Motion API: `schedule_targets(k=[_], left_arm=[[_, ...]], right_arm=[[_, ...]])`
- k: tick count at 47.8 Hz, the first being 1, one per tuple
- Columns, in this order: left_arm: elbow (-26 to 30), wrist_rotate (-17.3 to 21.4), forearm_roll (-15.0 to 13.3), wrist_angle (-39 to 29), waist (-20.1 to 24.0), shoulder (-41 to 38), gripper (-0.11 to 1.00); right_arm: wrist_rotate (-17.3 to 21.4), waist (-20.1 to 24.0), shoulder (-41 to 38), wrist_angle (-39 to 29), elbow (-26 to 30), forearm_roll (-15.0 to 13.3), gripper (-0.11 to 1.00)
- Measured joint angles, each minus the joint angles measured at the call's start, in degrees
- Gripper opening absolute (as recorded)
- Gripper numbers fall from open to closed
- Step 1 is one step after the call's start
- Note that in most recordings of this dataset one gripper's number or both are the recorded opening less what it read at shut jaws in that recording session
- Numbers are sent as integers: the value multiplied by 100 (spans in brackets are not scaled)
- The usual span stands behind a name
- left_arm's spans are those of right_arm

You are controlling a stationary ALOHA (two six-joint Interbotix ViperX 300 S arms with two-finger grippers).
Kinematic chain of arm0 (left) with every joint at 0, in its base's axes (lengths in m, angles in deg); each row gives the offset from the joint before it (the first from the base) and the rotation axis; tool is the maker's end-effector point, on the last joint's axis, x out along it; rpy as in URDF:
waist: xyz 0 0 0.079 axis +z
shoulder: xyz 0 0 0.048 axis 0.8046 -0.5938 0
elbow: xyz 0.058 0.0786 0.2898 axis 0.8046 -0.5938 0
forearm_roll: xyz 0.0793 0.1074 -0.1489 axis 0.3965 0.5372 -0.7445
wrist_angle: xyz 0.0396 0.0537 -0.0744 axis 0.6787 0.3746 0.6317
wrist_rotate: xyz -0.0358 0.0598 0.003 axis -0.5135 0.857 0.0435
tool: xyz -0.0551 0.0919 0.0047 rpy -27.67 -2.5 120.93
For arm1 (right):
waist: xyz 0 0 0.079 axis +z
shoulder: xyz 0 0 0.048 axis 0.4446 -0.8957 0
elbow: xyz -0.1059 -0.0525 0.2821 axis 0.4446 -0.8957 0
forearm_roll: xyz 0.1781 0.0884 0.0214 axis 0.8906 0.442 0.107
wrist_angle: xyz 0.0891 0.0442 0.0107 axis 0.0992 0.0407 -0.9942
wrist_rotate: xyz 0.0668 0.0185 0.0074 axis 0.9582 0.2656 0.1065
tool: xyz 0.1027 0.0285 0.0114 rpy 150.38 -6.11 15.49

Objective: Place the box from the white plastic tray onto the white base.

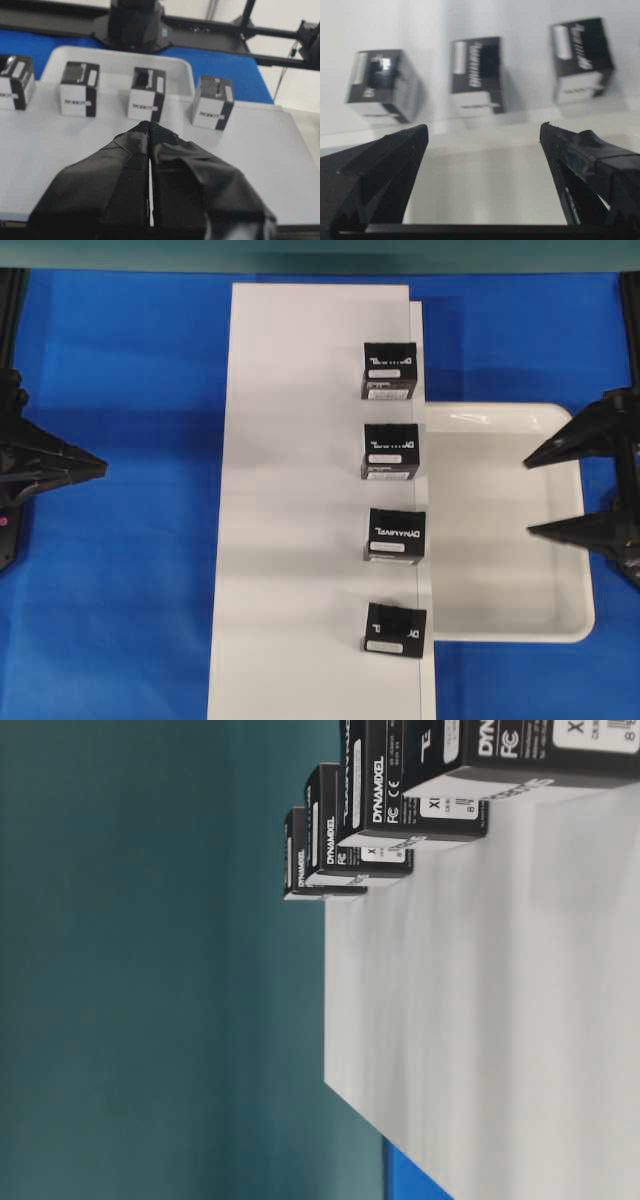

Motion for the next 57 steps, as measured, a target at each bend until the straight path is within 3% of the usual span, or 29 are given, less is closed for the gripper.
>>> schedule_targets(k=[19, 25, 57], left_arm=[[-35, -18, 0, -18, -18, 18, -3], [-35, 35, -9, -9, -18, 18, -3], [-35, 176, 0, 35, -18, 26, -3]], right_arm=[[26, -615, 1635, 158, -993, 0, 98], [26, -624, 1978, 149, -1151, 0, 98], [-26, -650, 2303, 633, -1591, 0, 98]])
